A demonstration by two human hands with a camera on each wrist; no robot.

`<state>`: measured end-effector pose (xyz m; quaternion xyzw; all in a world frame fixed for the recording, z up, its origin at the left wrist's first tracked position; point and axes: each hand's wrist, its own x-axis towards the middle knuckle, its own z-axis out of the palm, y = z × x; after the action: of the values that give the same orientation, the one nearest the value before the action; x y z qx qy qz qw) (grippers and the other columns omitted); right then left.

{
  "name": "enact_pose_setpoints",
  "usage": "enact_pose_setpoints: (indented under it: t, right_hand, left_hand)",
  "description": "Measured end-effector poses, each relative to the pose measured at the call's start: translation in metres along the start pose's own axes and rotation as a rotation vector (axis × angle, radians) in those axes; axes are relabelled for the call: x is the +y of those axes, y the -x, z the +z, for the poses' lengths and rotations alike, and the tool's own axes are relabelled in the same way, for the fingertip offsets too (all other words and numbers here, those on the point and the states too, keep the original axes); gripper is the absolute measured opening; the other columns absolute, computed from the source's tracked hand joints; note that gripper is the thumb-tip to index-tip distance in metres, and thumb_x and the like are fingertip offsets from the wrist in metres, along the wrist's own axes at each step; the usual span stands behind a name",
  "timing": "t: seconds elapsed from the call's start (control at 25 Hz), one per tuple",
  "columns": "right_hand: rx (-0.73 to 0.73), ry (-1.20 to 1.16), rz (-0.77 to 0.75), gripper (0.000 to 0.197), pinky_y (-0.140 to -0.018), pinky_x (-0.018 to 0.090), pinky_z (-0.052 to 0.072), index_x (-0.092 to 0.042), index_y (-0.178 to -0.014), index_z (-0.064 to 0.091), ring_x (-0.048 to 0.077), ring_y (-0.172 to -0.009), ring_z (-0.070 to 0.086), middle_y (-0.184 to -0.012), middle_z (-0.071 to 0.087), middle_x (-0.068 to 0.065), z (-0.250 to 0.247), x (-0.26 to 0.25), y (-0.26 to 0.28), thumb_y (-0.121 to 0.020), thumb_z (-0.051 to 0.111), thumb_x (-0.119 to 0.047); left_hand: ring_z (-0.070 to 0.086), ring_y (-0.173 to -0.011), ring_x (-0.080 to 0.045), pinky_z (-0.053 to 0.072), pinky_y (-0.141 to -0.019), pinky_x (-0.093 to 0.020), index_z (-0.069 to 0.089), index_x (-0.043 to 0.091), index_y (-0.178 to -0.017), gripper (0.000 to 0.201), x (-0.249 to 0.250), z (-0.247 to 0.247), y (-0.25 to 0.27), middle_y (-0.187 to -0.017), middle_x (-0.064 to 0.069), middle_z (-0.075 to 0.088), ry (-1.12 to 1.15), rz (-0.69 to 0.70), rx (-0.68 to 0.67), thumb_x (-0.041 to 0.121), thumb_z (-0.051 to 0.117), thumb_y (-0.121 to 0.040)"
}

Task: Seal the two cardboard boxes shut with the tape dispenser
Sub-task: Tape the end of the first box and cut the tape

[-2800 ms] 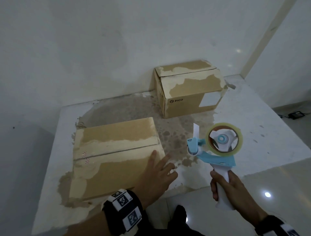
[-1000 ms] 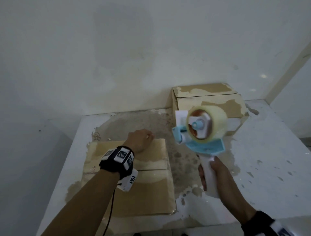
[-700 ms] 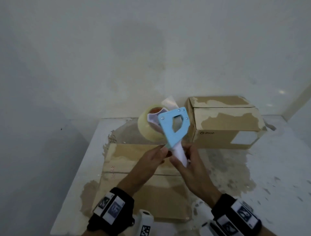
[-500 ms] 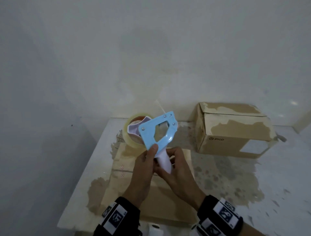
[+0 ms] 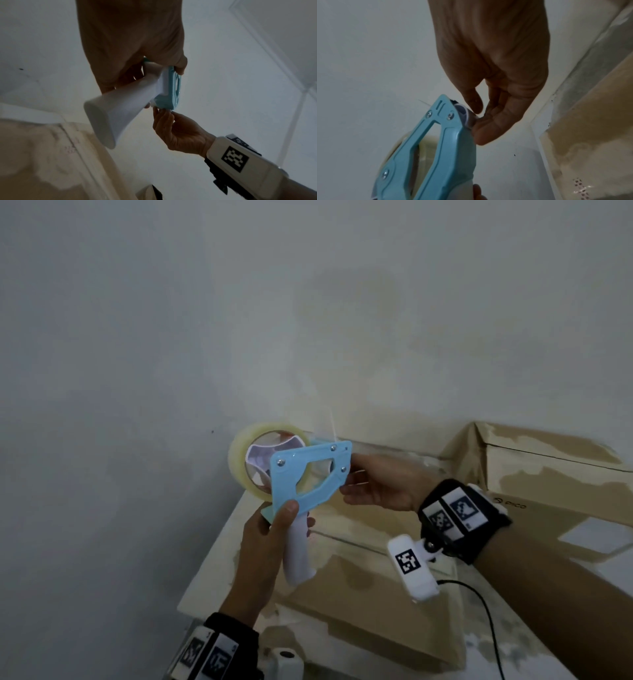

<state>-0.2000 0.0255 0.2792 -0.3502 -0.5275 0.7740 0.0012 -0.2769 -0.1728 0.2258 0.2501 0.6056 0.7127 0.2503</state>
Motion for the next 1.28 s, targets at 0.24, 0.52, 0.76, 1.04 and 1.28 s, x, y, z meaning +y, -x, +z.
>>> enact_pose_setpoints:
  t: [0.24, 0.52, 0.76, 1.04, 1.28]
  right_hand:
    - [-0.058, 0.442, -0.03, 0.022, -0.056, 0.025, 0.06, -0.001, -0.094, 0.071, 0.012, -0.054, 0.064, -0.074, 0.066, 0.008, 0.025, -0.019, -0.026, -0.098, 0.05, -0.006]
    - [-0.004, 0.969, -0.061, 0.02, -0.067, 0.033, 0.063, 0.005, -0.087, 0.071, 0.021, -0.06, 0.061, -0.072, 0.063, 0.013, 0.031, -0.032, -0.081, -0.094, 0.056, -0.007]
    - [-0.041, 1.082, -0.045, 0.018, -0.062, 0.033, 0.06, -0.003, -0.095, 0.07, 0.022, -0.066, 0.062, -0.082, 0.06, 0.01, 0.019, -0.041, -0.125, -0.094, 0.052, -0.007]
    - [-0.057, 1.188, 0.005, 0.013, -0.063, 0.032, 0.057, -0.008, -0.096, 0.075, 0.016, -0.06, 0.059, -0.073, 0.062, 0.003, 0.028, -0.018, -0.17, -0.09, 0.064, -0.009]
    - [-0.01, 1.326, 0.023, 0.02, -0.055, 0.025, 0.052, -0.003, -0.103, 0.075, 0.014, -0.055, 0.054, -0.072, 0.061, 0.005, 0.027, -0.012, -0.185, -0.091, 0.061, -0.01]
  left_hand:
    - [0.053, -0.049, -0.017, 0.046, -0.046, -0.026, 0.058, 0.019, -0.093, 0.04, -0.003, -0.004, 0.004, -0.061, -0.001, 0.051, -0.048, 0.034, 0.131, 0.055, 0.057, -0.075]
    - [0.046, -0.045, -0.009, 0.042, -0.043, -0.021, 0.051, -0.001, -0.104, 0.055, -0.023, -0.011, 0.016, -0.065, -0.011, 0.045, -0.05, -0.073, 0.299, 0.049, 0.053, -0.08]
    - [0.046, -0.042, -0.009, 0.039, -0.041, -0.028, 0.053, 0.009, -0.095, 0.047, -0.045, -0.025, 0.02, -0.069, -0.009, 0.048, 0.031, -0.246, 0.426, 0.052, 0.058, -0.076]
    - [0.04, -0.041, -0.014, 0.033, -0.038, -0.024, 0.056, 0.003, -0.1, 0.039, -0.064, -0.018, 0.008, -0.07, -0.007, 0.046, 0.181, -0.343, 0.635, 0.038, 0.063, -0.085]
    - [0.041, -0.038, -0.015, 0.034, -0.034, -0.019, 0.058, 0.008, -0.083, 0.025, -0.059, -0.015, -0.004, -0.058, -0.013, 0.042, 0.064, -0.357, 0.561, 0.032, 0.059, -0.092]
